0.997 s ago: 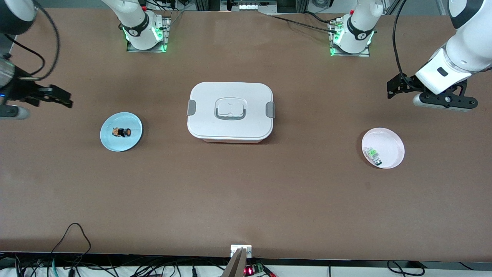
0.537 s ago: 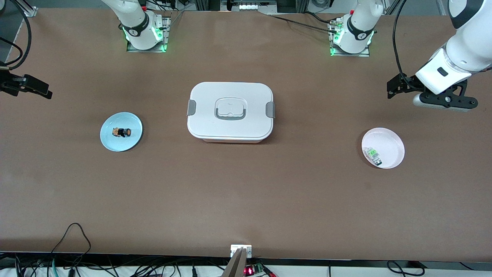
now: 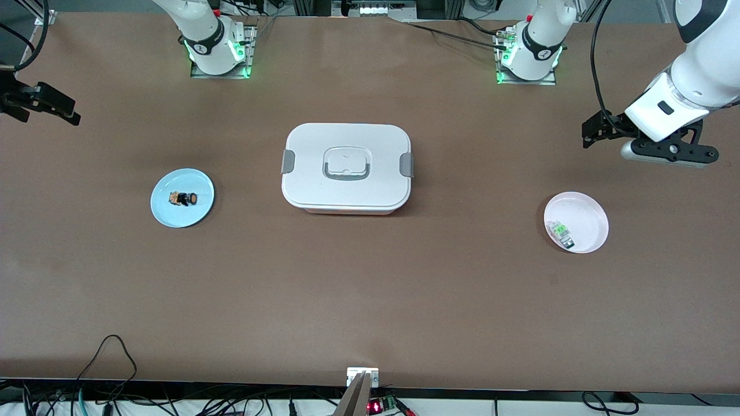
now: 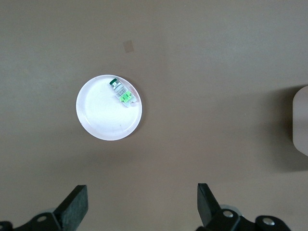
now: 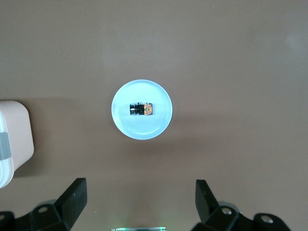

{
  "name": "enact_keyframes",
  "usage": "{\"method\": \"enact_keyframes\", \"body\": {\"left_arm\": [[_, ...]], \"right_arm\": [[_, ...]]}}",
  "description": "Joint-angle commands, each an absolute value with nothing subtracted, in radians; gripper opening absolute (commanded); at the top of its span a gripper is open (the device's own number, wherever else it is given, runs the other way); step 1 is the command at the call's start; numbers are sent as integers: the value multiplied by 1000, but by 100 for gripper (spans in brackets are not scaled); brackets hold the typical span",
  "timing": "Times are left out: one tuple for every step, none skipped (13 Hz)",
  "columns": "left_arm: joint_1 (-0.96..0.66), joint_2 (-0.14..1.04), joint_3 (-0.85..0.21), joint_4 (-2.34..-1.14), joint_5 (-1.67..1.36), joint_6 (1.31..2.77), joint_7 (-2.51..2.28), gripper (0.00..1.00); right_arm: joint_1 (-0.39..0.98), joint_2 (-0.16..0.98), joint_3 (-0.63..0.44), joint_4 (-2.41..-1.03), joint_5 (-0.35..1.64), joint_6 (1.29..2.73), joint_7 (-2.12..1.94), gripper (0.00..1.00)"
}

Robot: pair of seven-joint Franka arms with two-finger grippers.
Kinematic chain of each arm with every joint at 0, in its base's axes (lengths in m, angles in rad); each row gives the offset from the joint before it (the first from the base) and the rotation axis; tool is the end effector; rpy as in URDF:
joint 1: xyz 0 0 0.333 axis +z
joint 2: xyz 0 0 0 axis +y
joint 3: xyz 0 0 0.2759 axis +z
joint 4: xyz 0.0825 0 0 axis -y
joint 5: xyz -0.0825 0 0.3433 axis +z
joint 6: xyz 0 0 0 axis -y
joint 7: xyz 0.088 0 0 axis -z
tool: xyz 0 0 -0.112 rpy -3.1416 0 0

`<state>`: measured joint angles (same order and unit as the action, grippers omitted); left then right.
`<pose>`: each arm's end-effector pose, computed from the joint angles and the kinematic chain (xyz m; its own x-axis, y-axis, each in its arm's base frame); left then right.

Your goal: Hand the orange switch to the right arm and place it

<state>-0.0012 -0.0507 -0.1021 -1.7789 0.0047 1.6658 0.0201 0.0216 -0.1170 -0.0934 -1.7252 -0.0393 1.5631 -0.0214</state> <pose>0.4986 -0.0521 0.5230 0.9904 -0.1229 -0.0628 -0.1236 -0.9923 -0.0085 0.4771 -0.0410 0.5702 0.9977 -0.0495 -0.0462 -0.0483 -0.9985 0.0274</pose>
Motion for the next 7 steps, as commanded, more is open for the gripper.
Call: {"method": "enact_keyframes", "body": {"left_arm": [[3, -57, -106, -1776, 11, 1663, 17, 100], [3, -57, -106, -1776, 11, 1661, 17, 100], [3, -57, -106, -1776, 11, 1663, 17, 100], [3, -57, -106, -1776, 11, 1663, 17, 100], [3, -57, -106, -1776, 11, 1663, 17, 100], [3, -57, -106, -1776, 11, 1663, 17, 100], [3, -57, -106, -1776, 11, 1661, 18, 100]], "right_arm": [[23, -158, -97, -1756, -35, 1557, 21, 100], [25, -150, -97, -1743, -37, 1554, 44, 100], [25, -144, -95, -1726, -37, 1552, 37, 100], [23, -140, -95, -1720, -38, 1549, 23, 100], [21, -137, -97, -1720, -40, 1536, 5, 100], [23, -137, -97, -1718, -40, 1526, -27, 100], [25, -135, -92, -1707, -40, 1526, -40, 100]]}}
